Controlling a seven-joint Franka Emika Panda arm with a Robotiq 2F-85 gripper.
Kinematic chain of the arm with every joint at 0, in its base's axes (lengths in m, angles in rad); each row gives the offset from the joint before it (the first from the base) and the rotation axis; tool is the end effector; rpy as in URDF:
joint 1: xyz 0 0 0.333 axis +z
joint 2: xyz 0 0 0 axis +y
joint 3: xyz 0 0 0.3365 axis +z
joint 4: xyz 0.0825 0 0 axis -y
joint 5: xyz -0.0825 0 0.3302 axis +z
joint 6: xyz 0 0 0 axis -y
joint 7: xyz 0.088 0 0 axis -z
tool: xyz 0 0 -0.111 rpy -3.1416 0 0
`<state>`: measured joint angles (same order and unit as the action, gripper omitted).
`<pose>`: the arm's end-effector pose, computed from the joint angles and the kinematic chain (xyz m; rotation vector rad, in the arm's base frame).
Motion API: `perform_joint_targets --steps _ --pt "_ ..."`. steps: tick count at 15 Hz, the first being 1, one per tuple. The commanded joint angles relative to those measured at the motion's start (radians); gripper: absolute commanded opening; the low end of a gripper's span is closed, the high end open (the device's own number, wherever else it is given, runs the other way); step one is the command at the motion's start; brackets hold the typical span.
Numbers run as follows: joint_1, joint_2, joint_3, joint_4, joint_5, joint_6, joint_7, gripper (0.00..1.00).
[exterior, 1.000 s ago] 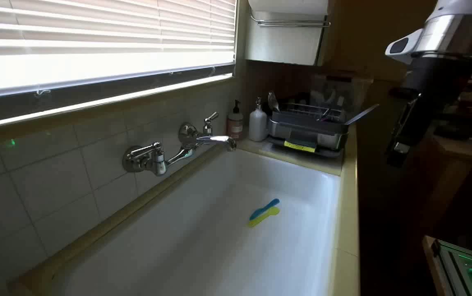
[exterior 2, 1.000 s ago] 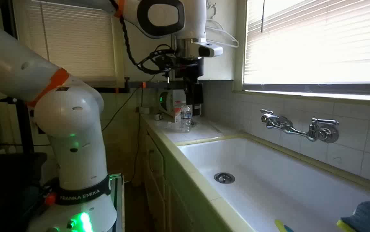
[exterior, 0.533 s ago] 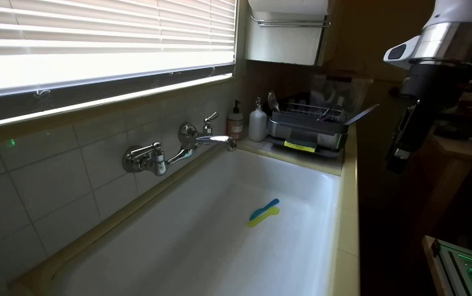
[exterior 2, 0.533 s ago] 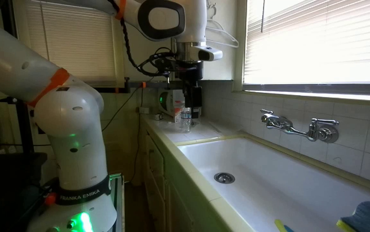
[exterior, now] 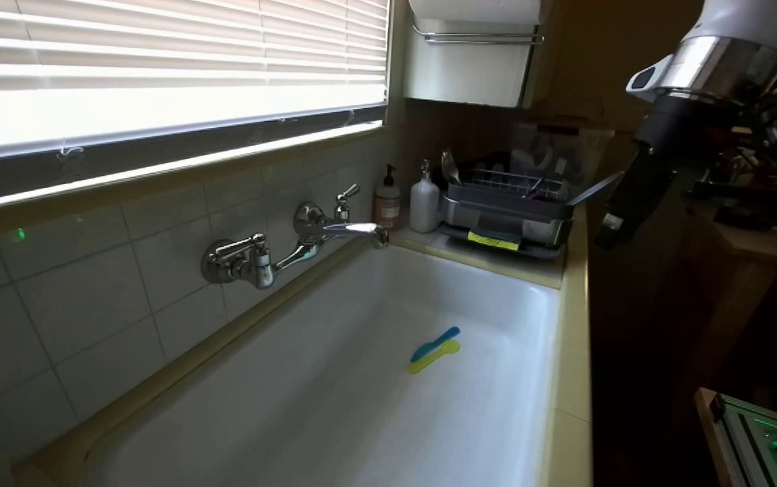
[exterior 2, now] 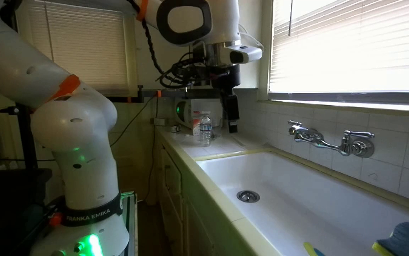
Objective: Take the yellow spoon out of the sink and place it on the dishrack.
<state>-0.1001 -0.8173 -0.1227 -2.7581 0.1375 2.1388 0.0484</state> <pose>0.2518 -0.0547 0.4888 -2.8943 0.4438 -0.3023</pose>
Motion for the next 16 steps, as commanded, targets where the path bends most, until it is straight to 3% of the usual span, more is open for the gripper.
perform_joint_targets --steps 1,16 --pt "-0.032 0.151 -0.037 0.045 0.019 0.098 0.0 1.0" --pt "-0.069 0.67 -0.053 0.214 0.007 0.377 0.038 1.0"
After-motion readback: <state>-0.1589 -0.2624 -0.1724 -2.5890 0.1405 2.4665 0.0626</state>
